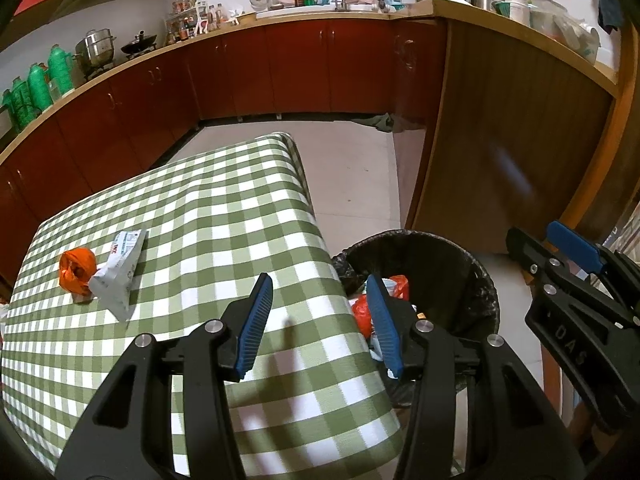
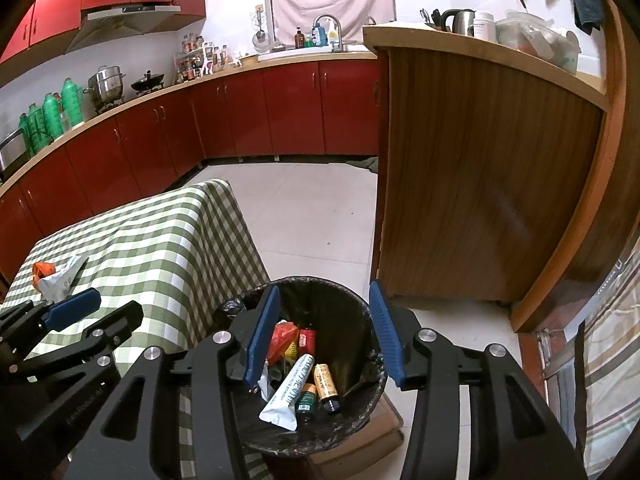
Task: Collect trash
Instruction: 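Open both tools over the bin to drop the bottle and tube, then move both open tools back over the remaining items on the table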
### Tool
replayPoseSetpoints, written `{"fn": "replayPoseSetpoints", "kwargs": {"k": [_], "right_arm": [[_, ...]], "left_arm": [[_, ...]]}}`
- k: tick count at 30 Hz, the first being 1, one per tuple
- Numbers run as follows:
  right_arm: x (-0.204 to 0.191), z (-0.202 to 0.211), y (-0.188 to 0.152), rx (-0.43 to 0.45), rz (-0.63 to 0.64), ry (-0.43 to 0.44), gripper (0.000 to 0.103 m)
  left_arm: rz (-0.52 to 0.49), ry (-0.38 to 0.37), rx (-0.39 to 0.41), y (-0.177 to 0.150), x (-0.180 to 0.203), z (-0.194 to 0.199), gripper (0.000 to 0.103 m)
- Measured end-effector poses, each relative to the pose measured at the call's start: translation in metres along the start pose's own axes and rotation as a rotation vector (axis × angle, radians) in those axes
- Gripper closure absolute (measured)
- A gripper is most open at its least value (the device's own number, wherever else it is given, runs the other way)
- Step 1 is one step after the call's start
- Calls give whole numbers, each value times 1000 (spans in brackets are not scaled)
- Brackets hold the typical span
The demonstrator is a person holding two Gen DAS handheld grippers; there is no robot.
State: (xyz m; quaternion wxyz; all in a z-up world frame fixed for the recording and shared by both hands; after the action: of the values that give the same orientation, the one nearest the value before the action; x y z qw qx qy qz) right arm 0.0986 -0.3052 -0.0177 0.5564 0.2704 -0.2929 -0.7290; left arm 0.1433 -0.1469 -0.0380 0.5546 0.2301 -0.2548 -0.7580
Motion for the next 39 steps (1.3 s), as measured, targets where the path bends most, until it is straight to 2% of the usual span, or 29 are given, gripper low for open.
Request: {"fn": "replayPoseSetpoints", "kwargs": {"k": [3, 9, 26, 39], "right_arm": [[-4, 1, 0, -5, -3, 17, 54], [-28, 3, -2, -16, 21, 57, 52], [-150, 2, 8, -22, 178, 213, 44], [-234, -14, 7, -80, 281, 311, 41]], "left_arm": [[13, 12, -7, -2, -11, 3, 49], [53, 54, -7, -9, -47, 12, 49], [259, 255, -6, -36, -200, 39, 35], [337, 331, -22, -59, -268, 47, 29]]}}
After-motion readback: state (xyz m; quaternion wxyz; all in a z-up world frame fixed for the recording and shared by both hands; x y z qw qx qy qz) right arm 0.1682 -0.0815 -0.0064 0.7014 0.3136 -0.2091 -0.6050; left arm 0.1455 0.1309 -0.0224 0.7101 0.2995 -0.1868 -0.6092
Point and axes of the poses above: each gripper's, at about its wrist camera, not at the fingertips, and z roughly against the way its jaws point, x to its right, y to its top, the point moved 1 cm from there along -z, roughly the way its jaws point, and after that the axes turned 4 degrees about -x, right-handed, at the moved point
